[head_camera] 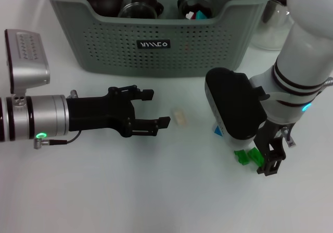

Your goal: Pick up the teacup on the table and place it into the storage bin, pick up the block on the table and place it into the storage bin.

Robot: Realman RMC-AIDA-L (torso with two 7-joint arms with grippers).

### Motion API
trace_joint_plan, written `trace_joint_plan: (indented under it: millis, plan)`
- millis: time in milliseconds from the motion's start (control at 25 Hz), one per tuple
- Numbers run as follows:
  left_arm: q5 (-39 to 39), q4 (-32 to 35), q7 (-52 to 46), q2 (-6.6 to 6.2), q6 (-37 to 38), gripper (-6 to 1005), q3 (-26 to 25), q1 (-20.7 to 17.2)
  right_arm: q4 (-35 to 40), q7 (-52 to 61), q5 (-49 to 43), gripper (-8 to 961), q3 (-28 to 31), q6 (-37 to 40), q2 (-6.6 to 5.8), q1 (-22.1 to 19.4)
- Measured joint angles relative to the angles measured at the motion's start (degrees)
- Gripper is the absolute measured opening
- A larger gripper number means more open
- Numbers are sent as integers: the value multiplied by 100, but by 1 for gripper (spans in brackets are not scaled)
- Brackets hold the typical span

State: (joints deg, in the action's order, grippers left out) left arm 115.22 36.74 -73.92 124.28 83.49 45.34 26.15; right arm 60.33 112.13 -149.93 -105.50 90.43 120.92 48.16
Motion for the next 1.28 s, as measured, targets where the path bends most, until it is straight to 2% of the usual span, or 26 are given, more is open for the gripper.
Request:
trace_joint_plan:
  millis: [280, 400, 600, 1280]
  plan:
    - [0, 0, 0, 0, 0, 862, 2, 4, 6, 11, 17, 880, -133, -17, 2, -17]
    - [-1, 0, 0, 0, 0, 862, -4, 4, 6, 34, 66, 680, -204, -37, 2, -26]
    - [-3, 0, 1, 0, 0, 862, -7, 4, 59, 55, 88, 540, -224, -39, 2, -46]
    - [-9, -9, -73, 0, 1, 862, -7, -5, 71, 243, 54, 461, -186, -27, -23, -69]
